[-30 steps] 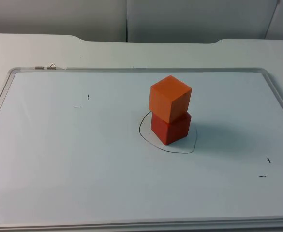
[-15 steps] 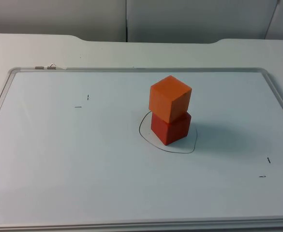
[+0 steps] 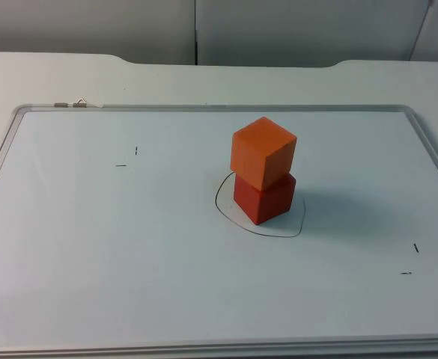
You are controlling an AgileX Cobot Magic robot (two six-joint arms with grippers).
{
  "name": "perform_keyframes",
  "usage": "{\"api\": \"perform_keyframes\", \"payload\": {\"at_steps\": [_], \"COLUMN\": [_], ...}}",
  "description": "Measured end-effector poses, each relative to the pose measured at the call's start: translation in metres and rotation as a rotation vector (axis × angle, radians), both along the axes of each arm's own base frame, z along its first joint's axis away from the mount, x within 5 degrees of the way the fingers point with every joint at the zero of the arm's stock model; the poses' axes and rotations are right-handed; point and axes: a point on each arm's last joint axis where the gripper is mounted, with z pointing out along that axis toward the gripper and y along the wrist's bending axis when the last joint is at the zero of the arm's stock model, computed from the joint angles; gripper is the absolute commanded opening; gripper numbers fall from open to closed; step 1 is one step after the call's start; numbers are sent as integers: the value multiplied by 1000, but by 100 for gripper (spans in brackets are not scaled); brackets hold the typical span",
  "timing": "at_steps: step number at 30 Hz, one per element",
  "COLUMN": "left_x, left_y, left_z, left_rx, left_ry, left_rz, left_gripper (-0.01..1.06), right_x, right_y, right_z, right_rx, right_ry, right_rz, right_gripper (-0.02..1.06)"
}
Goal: Pick up one cube with the left hand and another cube with the right hand. First place the cube in the right hand at the target position, then stack the cube in the left hand on top.
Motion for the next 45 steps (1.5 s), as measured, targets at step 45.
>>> {"api": "perform_keyframes", "payload": {"at_steps": [45], "left_x": [-1], "left_y": [-2], "left_z": [0], "left_rx": [2], "left_ry": [-1], "left_rz": [265], "left_gripper": [105], "right_x": [0], "right_y": [1], "right_z": [0], "right_rx": [0], "right_ry": [0], "right_rz": [-156], "right_gripper": [105]}}
